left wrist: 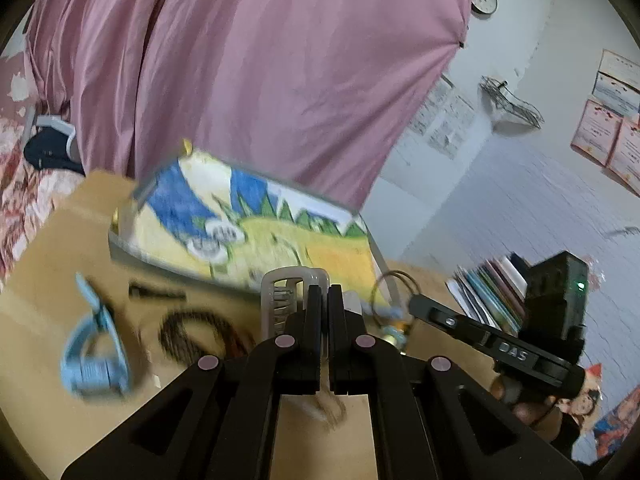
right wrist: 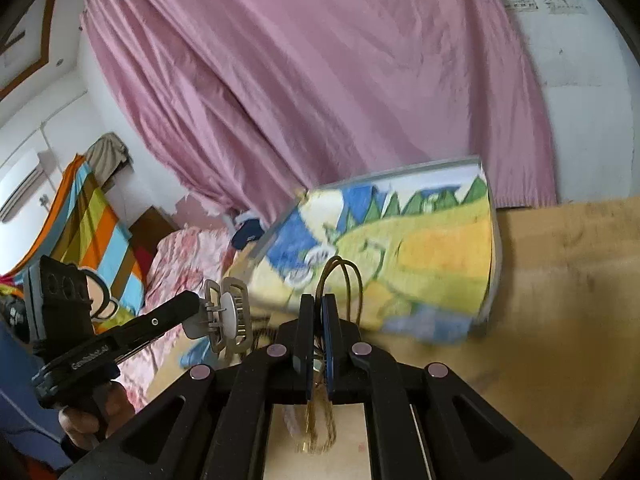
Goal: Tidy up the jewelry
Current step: 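Carry the beige hair clip into the metal tray and open the right tool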
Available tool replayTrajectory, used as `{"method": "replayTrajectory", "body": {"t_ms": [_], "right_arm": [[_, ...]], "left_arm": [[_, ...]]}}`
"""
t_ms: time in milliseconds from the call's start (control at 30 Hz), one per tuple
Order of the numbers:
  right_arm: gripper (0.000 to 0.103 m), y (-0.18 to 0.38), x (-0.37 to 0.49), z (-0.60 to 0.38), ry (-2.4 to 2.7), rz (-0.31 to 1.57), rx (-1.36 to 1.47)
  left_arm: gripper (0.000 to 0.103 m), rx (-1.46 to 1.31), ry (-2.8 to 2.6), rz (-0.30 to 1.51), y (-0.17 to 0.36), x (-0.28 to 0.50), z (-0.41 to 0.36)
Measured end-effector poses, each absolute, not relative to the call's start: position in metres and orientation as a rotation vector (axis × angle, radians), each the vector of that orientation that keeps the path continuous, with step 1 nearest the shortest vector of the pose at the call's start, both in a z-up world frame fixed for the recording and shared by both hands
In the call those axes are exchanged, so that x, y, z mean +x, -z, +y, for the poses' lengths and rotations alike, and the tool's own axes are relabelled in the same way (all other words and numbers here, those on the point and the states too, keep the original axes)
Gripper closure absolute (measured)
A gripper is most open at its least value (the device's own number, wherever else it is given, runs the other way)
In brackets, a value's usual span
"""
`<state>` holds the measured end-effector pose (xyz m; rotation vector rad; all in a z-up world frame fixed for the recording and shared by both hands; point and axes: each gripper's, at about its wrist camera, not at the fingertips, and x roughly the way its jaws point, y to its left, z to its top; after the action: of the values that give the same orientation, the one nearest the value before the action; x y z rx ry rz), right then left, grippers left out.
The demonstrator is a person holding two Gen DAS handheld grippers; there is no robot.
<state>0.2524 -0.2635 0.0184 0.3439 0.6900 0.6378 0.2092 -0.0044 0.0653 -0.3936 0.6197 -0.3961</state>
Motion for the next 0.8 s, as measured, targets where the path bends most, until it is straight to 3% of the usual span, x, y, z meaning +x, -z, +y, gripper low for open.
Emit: {"method": "replayTrajectory", "body": {"t_ms": [367, 800], "right_arm": [[0.098, 0.006, 0.312, -0.258, -0.549, 0.723, 0.333], [0.097, 0.023, 0.317, -0.253, -0.505, 0.766, 0.288]], "left_arm": [[0.102, -0.372, 0.322, 0.667, -0.033, 0.303, 0.012], [0.102, -0.351, 0.317, 0.747, -0.005, 0.32, 0.006]]}}
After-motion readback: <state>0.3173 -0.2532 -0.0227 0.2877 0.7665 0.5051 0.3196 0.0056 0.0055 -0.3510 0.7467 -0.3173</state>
